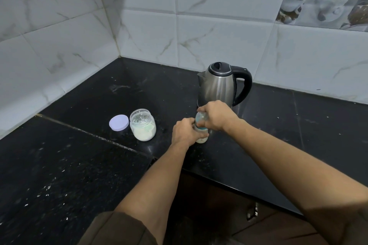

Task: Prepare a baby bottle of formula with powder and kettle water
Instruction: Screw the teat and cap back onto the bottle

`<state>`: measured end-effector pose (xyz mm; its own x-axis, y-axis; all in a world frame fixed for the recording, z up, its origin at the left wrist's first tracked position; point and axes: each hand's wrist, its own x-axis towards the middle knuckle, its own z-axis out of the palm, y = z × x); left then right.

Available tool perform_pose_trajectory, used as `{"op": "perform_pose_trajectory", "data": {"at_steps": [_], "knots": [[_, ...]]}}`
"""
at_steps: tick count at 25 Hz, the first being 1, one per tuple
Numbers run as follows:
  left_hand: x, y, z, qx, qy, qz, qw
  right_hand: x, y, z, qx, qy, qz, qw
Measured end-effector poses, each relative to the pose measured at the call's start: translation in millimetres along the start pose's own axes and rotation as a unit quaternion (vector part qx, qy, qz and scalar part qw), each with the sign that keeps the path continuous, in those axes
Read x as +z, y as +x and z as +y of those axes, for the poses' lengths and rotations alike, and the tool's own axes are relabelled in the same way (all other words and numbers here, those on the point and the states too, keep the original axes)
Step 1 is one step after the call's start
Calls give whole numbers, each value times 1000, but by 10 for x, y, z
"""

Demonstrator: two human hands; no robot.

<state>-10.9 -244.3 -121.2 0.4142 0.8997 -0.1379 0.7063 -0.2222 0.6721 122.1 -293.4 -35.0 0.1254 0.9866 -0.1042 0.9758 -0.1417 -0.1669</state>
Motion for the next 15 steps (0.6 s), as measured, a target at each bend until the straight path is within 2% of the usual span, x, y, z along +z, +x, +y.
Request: {"op": "perform_pose_trajectory", "data": {"at_steps": [3,10,15], "knots": [[4,-7,6,3,-2,1,1000,57,47,72,-27,-26,7,999],[17,4,1,7,9,5,1000,278,4,185,-57,-1,47,997],[-183,33,119,35,37,19,999,374,-132,347,-72,139,34,987]]}}
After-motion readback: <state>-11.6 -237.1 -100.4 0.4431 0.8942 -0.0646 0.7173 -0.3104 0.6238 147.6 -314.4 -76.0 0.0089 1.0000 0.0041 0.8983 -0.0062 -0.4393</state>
